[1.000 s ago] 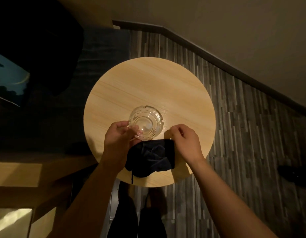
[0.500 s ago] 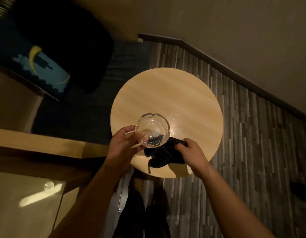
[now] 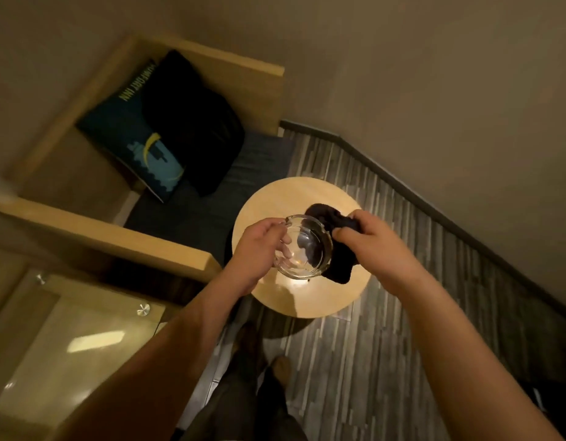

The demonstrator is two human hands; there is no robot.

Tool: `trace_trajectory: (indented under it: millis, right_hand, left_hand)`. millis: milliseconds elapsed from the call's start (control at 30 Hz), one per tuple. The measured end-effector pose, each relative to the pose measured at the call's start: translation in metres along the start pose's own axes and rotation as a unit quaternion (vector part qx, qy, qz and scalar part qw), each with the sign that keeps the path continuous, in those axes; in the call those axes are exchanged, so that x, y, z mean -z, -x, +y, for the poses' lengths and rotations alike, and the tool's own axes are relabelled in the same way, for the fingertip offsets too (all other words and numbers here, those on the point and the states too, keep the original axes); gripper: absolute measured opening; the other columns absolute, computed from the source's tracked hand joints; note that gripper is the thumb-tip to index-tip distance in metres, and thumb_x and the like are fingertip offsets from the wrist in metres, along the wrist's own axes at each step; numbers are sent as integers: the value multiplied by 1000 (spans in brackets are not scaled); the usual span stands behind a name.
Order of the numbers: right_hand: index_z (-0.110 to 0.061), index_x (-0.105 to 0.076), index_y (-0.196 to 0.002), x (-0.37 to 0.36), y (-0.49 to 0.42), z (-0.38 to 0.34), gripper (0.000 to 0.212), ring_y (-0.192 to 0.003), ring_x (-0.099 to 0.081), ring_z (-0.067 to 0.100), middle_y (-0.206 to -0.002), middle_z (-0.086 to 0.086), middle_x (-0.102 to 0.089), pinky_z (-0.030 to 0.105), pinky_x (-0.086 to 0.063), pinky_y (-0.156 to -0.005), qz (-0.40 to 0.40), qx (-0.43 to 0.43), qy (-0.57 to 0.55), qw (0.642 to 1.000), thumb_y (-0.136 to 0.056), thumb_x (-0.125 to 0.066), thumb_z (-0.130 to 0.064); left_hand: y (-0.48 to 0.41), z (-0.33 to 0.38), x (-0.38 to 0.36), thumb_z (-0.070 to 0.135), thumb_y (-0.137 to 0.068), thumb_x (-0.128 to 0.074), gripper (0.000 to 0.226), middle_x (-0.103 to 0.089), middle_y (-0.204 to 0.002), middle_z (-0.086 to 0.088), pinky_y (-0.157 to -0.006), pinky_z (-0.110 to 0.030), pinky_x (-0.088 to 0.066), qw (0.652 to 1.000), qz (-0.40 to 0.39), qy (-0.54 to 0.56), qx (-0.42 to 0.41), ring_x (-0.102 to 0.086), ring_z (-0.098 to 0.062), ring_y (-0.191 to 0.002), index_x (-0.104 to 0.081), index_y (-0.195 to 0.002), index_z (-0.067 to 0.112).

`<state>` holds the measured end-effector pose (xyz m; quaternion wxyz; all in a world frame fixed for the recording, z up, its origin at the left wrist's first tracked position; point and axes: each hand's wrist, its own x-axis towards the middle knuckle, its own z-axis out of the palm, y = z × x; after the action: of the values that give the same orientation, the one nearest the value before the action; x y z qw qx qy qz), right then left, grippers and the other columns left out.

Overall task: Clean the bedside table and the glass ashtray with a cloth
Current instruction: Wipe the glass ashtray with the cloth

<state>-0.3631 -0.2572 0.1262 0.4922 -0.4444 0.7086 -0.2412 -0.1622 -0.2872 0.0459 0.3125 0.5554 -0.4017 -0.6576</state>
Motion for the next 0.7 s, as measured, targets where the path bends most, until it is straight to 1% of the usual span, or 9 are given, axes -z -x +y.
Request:
trace_trajectory:
  millis: [100, 167, 233, 300, 333, 400, 500, 600, 700]
  right_hand:
    - [-18, -63, -100, 8, 25, -38, 20, -89, -70, 27, -95, 7, -72, 45, -57, -80, -14, 47, 129, 990, -99, -62, -39]
    - [-26, -68, -97, 15, 40, -52, 33, -81, -69, 18, -90, -1, -72, 36, -56, -73, -20, 73, 159, 984, -101, -53, -55]
    - [-29, -72, -98, 25, 50, -56, 31, -80, -67, 16, -92, -4, -71, 37, -56, -72, -8, 114, 148, 982, -105, -48, -48]
    - [-31, -67, -103, 38, 53, -53, 11, -83, -64, 15, -99, -8, -68, 34, -55, -71, 30, 177, 141, 974, -104, -56, -31]
    - [-31, -63, -106, 43, 53, -50, 7, -87, -64, 17, -102, -9, -66, 33, -55, -74, 43, 197, 112, 973, -102, -62, -26]
    - [-34, -54, -116, 47, 53, -44, 28, -102, -65, 21, -112, -4, -64, 38, -60, -85, 35, 194, -10, 980, -96, -71, -23]
    - [-43, -49, -135, 45, 52, -42, 53, -114, -68, 31, -133, 5, -55, 45, -63, -91, -44, 105, -199, 973, -89, -73, -38]
    - [-38, -59, -136, 42, 50, -43, 36, -107, -74, 34, -133, 12, -64, 49, -64, -84, -85, 67, -275, 955, -100, -63, -33]
    - [-30, -68, -123, 36, 49, -44, 22, -103, -76, 31, -118, 11, -75, 39, -64, -80, -35, 87, -282, 955, -104, -58, -26]
  left_hand:
    - [14, 29, -13, 25, -105, -48, 28, -66, -71, 5, -65, -41, -56, 999, 6, -31, -42, -63, -16, -61, -69, -89, 17]
    - [21, 45, -18, 25, -104, -49, 28, -64, -72, 3, -62, -41, -55, 998, 11, -14, -53, -62, -17, -60, -70, -88, 16]
    - [28, 59, -22, 22, -104, -50, 27, -64, -76, -3, -55, -35, -55, 998, 5, 22, -50, -61, -17, -58, -72, -93, 11]
    - [33, 71, -25, 19, -104, -49, 28, -64, -76, -7, -50, -31, -52, 997, -8, 55, -50, -61, -17, -56, -73, -101, 6]
    - [36, 76, -26, 18, -104, -49, 28, -65, -75, -7, -50, -30, -52, 996, -19, 65, -52, -61, -17, -56, -74, -103, 6]
    - [41, 85, -29, 20, -105, -49, 29, -66, -75, -6, -52, -31, -52, 995, -44, 69, -59, -62, -16, -58, -76, -107, 10]
    - [47, 94, -38, 21, -106, -50, 30, -68, -79, -9, -53, -31, -53, 991, -69, 91, -70, -64, -17, -61, -77, -105, 10]
    - [48, 102, -48, 20, -106, -49, 30, -69, -78, -7, -51, -29, -54, 993, -38, 61, -94, -64, -17, -61, -76, -101, 10]
    - [48, 105, -53, 22, -103, -47, 28, -62, -68, -7, -52, -30, -53, 992, -15, 57, -113, -60, -17, -56, -67, -99, 2]
